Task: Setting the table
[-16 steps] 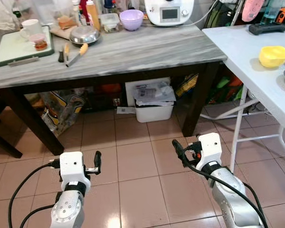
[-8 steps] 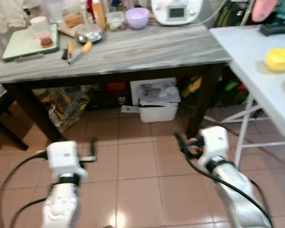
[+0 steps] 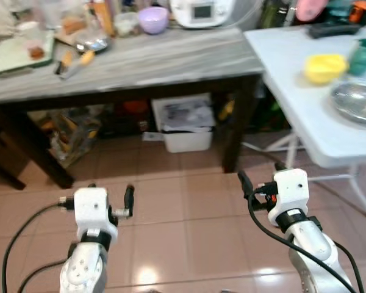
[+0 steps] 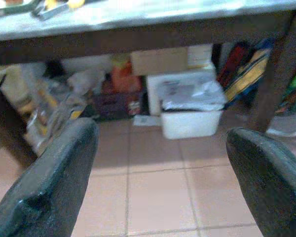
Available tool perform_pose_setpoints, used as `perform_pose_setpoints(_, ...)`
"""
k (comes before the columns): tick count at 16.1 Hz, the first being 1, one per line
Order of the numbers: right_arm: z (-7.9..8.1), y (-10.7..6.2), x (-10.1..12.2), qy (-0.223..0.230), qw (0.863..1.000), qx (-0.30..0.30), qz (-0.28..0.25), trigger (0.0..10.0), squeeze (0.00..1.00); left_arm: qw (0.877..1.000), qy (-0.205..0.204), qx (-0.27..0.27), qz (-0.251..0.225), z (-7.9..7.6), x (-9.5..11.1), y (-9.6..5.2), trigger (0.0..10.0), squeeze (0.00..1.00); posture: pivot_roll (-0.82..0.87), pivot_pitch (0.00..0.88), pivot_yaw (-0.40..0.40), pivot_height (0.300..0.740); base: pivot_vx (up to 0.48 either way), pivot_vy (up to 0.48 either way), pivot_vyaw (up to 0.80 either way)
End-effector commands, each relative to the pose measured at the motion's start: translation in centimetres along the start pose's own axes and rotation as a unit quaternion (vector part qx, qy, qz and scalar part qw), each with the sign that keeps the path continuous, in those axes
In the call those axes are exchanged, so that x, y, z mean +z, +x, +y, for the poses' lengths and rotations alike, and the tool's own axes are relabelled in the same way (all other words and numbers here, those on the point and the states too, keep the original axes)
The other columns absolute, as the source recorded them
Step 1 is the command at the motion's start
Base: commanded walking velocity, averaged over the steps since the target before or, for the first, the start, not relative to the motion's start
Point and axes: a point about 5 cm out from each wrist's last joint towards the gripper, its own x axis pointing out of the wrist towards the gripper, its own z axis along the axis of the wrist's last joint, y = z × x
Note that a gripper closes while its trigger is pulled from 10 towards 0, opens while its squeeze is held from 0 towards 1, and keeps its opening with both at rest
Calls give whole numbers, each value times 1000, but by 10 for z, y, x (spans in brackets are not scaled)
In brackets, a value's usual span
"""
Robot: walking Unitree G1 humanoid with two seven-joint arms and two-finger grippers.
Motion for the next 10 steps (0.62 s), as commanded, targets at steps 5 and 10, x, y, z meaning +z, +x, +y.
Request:
perform_pose_setpoints(5, 3, 9, 6, 1, 1000, -9, -13, 10000, 0, 1000, 10, -6, 8, 4, -1, 11, 10000, 0, -77, 143, 100, 740, 0, -338, 0)
perform_pose_setpoints(10, 7, 18, 11, 6, 1000, -7, -26, 10000, 0, 1000, 7, 5, 4, 10, 0, 22, 10000, 0, -76, 127, 103, 740, 0, -370, 0)
